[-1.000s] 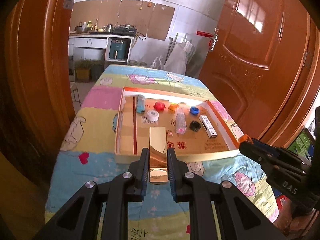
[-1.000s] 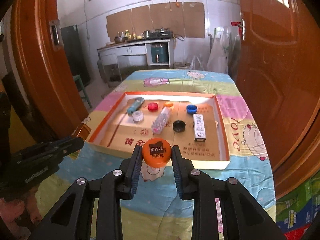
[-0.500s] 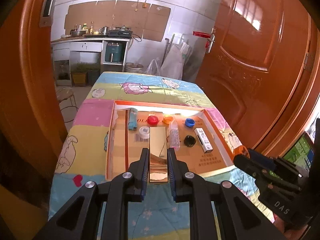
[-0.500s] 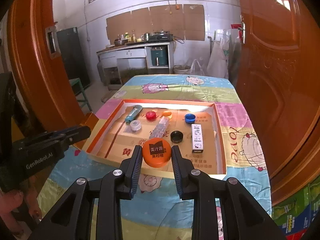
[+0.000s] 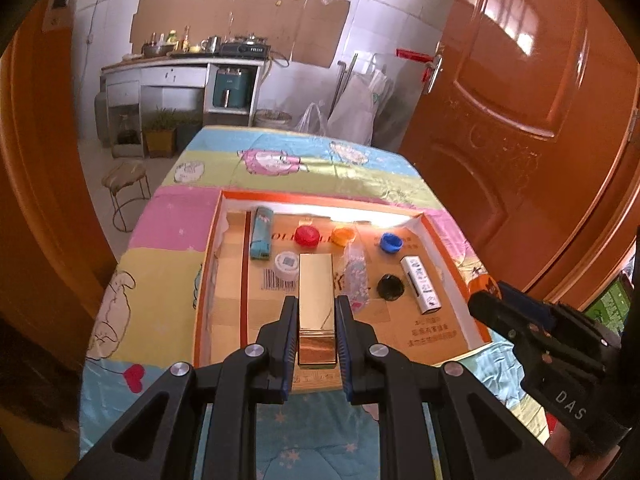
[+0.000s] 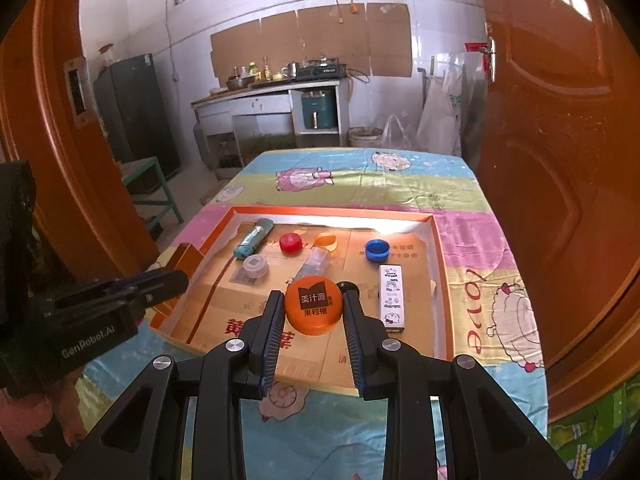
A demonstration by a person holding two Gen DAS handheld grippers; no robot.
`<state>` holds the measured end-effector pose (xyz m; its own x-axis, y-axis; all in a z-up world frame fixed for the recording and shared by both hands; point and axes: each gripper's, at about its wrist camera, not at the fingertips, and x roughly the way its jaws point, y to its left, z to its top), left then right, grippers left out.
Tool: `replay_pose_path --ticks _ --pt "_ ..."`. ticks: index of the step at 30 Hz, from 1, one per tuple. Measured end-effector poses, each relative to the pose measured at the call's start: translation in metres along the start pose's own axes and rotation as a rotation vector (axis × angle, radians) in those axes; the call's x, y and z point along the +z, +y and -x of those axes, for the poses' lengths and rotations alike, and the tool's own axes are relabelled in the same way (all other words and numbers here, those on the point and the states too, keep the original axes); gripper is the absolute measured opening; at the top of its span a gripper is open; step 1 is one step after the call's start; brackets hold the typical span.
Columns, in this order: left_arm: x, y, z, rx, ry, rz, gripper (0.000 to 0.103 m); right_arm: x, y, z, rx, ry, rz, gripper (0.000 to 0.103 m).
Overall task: Organize rigid objects
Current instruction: 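Carry the orange container and gold box over the tray with both tools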
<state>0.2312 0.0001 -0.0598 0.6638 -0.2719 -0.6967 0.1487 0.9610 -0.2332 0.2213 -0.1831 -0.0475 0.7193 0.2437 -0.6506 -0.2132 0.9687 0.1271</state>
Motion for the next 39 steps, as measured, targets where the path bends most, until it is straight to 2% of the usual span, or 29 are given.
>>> replay_pose_path --ticks 6,17,39 --pt "-0.006 0.004 -0.022 0.013 0.054 -0.005 0.018 -0.004 -0.002 -0.027 0.018 0.055 0.002 0.030" --pt "-0.007 0.011 -0.047 0.040 0.106 -0.009 0.018 -0.004 -0.008 -0.057 0.031 0.099 0.008 0.030" --pt "-0.006 0.024 -0.074 0.089 0.148 -0.003 0.018 -0.014 -0.008 -0.099 0.059 0.181 0.011 0.030"
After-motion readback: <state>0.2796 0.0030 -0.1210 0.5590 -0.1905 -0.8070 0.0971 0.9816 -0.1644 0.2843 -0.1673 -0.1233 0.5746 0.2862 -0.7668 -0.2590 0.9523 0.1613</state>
